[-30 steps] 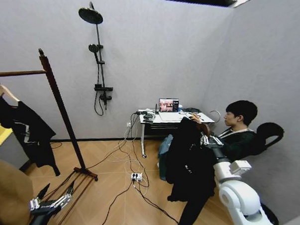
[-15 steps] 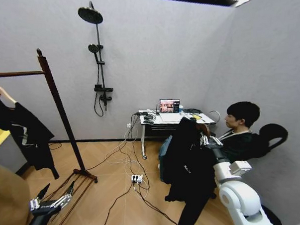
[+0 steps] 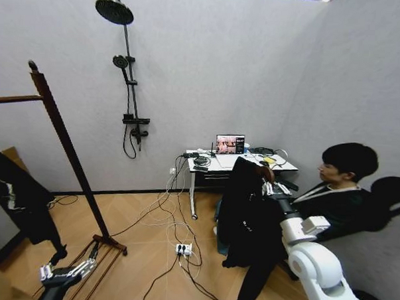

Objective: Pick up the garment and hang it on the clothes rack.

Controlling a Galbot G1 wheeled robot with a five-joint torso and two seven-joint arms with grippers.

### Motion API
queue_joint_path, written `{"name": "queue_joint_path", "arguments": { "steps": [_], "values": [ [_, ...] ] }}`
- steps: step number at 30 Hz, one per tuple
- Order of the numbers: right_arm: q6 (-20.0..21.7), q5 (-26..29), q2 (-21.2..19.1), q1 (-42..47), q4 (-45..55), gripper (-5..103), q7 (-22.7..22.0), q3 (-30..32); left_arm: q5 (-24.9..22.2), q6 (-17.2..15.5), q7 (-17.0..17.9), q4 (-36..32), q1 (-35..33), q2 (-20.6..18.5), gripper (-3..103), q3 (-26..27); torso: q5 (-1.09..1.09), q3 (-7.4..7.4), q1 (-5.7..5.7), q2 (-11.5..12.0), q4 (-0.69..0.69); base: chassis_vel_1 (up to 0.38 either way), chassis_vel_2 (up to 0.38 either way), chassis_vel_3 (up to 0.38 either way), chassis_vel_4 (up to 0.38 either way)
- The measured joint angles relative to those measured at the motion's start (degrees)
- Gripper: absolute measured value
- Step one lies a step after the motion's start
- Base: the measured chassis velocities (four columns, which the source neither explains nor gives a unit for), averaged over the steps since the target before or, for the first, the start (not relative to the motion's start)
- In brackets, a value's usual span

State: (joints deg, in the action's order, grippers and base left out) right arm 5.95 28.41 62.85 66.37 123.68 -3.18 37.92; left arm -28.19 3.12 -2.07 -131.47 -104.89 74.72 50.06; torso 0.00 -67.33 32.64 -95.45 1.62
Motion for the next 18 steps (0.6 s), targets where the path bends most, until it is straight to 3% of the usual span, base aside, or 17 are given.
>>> {"name": "queue_joint_path", "arguments": {
  "steps": [18],
  "values": [
    [0.21,2.52,-3.50,-5.79,-5.05,9,0.37,-1.80,0.00,0.00,-0.01,0.00,0.00,0.00,100,0.00,0.00,0.01,-0.03,-0.03,-0.01,0.013,0.000,-0.001,0.010]
  ]
}}
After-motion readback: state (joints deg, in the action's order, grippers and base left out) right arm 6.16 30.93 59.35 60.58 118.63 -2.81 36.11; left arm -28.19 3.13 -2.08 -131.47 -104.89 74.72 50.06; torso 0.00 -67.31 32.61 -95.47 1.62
